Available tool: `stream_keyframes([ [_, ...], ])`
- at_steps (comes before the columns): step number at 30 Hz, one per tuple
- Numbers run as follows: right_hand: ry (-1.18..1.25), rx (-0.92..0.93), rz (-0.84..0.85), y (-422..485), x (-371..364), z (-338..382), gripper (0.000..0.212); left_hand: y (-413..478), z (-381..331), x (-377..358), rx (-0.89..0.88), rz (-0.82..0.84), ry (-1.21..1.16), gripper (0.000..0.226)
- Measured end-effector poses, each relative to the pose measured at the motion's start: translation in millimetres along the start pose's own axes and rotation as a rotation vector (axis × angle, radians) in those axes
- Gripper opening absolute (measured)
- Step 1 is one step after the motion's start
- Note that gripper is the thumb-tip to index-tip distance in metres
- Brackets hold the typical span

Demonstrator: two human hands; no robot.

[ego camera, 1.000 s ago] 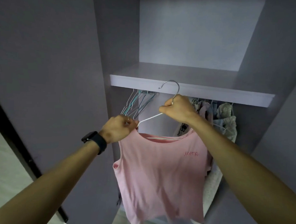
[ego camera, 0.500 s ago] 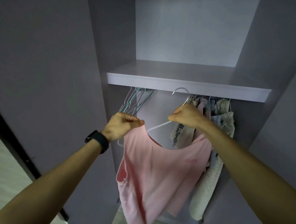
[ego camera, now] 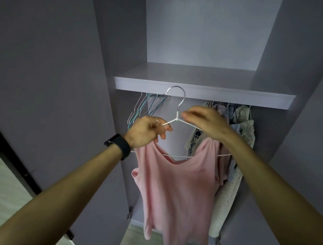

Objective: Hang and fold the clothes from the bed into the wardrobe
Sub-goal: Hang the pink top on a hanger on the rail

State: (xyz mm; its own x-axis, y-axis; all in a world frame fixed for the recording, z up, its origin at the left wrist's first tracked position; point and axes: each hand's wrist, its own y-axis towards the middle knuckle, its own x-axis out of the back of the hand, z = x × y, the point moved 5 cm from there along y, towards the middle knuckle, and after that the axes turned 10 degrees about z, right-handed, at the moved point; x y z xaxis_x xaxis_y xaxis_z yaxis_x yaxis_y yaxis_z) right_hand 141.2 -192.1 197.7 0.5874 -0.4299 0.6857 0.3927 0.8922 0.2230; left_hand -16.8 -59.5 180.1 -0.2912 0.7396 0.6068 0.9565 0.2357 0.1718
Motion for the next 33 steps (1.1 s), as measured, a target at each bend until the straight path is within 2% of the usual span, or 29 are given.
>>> stream_keyframes([
  [4, -0.106, -0.149, 0.087, -48, 11, -58, 0.021, -11, 19, 20, -0.013, -0.057, -0.067, 0.025],
  [6, -0.048, -0.125, 0.011, -57, 4, -73, 0.015, -10, 27, 23, 0.026, -0.066, -0.051, 0.025],
  [9, -0.024, -0.05, -0.072, -58, -6, -74, 0.018, 1, 25, 16, 0.054, -0.082, 0.09, 0.02],
  [13, 0.127, 0.014, -0.017, -58, -9, -71, 0.014, 9, 20, 10, -0.001, -0.099, 0.109, 0.03],
  [17, 0.244, -0.048, -0.012, -60, -5, -79, 0.009, 8, 23, 2, -0.032, -0.058, 0.064, 0.028],
  [19, 0.185, -0.092, 0.012, -60, -8, -82, 0.004, 9, 23, -3, -0.036, -0.033, 0.1, 0.026],
  [21, 0.081, -0.1, 0.013, -60, -13, -85, 0.007, 9, 23, -7, -0.037, -0.024, 0.125, 0.026],
  [27, -0.111, -0.026, -0.15, -61, -24, -86, 0.012, 8, 26, -5, -0.043, -0.02, 0.131, 0.026],
  [33, 0.022, -0.053, -0.212, -64, -36, -94, 0.012, 7, 25, -1, -0.01, 0.005, 0.175, 0.028],
])
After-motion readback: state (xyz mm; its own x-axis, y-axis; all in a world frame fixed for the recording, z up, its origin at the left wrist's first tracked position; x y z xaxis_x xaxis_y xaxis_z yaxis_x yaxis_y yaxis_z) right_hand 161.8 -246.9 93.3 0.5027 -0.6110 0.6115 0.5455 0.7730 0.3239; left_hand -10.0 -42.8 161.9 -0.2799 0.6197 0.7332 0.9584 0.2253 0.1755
